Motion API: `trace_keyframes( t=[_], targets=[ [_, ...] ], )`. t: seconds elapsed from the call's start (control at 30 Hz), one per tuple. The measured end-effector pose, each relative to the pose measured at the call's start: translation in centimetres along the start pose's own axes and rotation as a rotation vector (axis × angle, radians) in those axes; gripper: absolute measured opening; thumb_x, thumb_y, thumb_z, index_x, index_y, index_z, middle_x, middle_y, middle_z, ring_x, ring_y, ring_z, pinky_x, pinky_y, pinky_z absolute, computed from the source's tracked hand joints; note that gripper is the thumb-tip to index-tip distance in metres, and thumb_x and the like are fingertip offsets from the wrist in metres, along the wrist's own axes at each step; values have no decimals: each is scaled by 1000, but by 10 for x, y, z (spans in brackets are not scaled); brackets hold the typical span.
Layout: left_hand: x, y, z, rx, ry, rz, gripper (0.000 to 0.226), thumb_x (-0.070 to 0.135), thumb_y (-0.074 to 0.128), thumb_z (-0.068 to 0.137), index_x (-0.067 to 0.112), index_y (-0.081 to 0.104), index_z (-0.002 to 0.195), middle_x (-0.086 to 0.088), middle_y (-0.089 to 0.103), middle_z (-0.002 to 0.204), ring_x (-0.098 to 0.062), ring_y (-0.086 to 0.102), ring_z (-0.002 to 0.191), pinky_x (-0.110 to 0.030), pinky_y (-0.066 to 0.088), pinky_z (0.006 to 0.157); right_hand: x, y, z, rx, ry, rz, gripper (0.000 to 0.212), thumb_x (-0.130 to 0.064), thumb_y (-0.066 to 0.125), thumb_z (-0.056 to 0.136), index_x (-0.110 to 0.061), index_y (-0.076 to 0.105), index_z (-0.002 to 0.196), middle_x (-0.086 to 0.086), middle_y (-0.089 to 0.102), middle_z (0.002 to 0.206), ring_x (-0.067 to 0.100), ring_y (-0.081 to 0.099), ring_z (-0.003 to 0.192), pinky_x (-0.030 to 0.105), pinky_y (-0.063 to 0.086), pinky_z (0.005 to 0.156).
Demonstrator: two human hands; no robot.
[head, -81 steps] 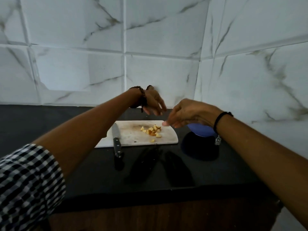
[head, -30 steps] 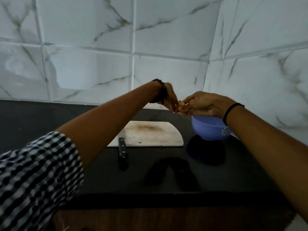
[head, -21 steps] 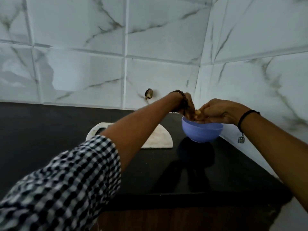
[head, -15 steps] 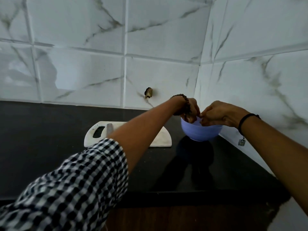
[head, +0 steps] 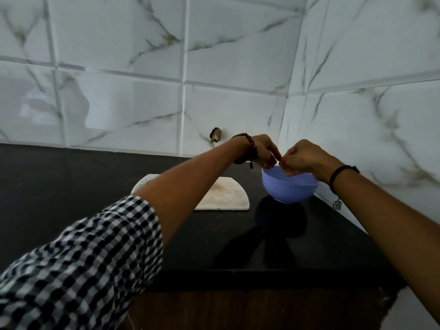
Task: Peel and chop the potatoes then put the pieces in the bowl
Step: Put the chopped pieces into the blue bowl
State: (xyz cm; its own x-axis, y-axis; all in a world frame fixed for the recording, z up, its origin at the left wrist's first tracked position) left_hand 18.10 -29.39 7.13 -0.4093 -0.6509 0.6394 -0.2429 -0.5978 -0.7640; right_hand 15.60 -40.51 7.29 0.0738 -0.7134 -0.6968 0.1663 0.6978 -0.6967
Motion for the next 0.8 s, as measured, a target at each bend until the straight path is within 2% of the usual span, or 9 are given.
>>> trace_keyframes(
  t=[0.13, 0.23, 0.3, 0.47, 0.53, 0.63, 0.73, 0.8],
  targets=[
    [-12, -17, -28, 15, 5, -28, 35, -9, 56, 88, 1, 63, 121, -12, 70, 108, -11, 68, 86, -30, 59, 81, -23, 13, -17, 17, -94, 31, 14, -2, 75, 84, 4, 72, 95, 17, 72, 91, 21, 71, 71, 21, 55, 52],
    [-32, -30, -57, 4, -34, -44, 32, -5, 55, 91, 4, 64, 120, -7, 71, 104, -10, 69, 87, -33, 59, 81, -44, 35, -34, 5, -187, 40, 11, -2, 74, 82, 5, 75, 91, 20, 74, 86, 30, 74, 75, 34, 62, 72],
    [-50, -38, -76, 3, -69, -19, 30, 0, 58, 92, 7, 65, 120, -5, 71, 104, -11, 69, 91, -33, 59, 82, -57, 56, -45, -37, -220, 38, 11, -2, 75, 81, 4, 77, 90, 20, 73, 84, 33, 74, 74, 39, 63, 75],
    [-94, -64, -125, 65, -140, 7, 35, 6, 67, 86, 13, 66, 120, 0, 68, 111, -10, 63, 100, -27, 59, 79, -88, 121, -75, -209, -245, 96, 14, -5, 76, 83, 2, 76, 95, 16, 73, 92, 22, 73, 79, 25, 60, 61],
    [-114, -76, -143, 107, -172, 13, 31, 6, 68, 86, 12, 69, 117, -2, 68, 113, -13, 62, 107, -27, 58, 79, -101, 146, -87, -251, -274, 110, 15, -8, 74, 87, 3, 74, 96, 16, 73, 93, 22, 73, 81, 24, 58, 60],
    [-141, -87, -167, 162, -213, 43, 26, 8, 69, 86, 12, 71, 112, -1, 69, 107, -15, 62, 106, -29, 58, 80, -117, 179, -103, -296, -304, 71, 21, -20, 74, 89, 0, 74, 97, 14, 74, 92, 20, 73, 81, 23, 59, 60],
    [-161, -93, -186, 188, -233, 100, 25, 9, 68, 87, 13, 72, 112, -1, 69, 105, -14, 62, 102, -33, 58, 84, -132, 201, -116, -287, -364, -27, 31, -36, 80, 81, -9, 77, 95, 4, 74, 86, 11, 70, 69, 22, 60, 59],
    [-170, -95, -195, 197, -243, 125, 25, 10, 68, 86, 13, 72, 110, -3, 70, 107, -15, 64, 101, -33, 57, 84, -137, 209, -120, -254, -397, -90, 30, -37, 84, 76, -14, 77, 93, 1, 73, 90, 10, 69, 68, 24, 60, 62]
  ],
)
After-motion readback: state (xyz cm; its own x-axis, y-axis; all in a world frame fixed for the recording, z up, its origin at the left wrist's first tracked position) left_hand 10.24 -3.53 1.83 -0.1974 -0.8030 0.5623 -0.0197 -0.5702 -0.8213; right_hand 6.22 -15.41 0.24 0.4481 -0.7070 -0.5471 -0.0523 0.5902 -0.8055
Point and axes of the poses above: each hand's wrist, its own z-axis towards the middle knuckle, its own y-axis out of the palm, x = y × z, the point moved 9 cm from there along z, towards the middle knuckle
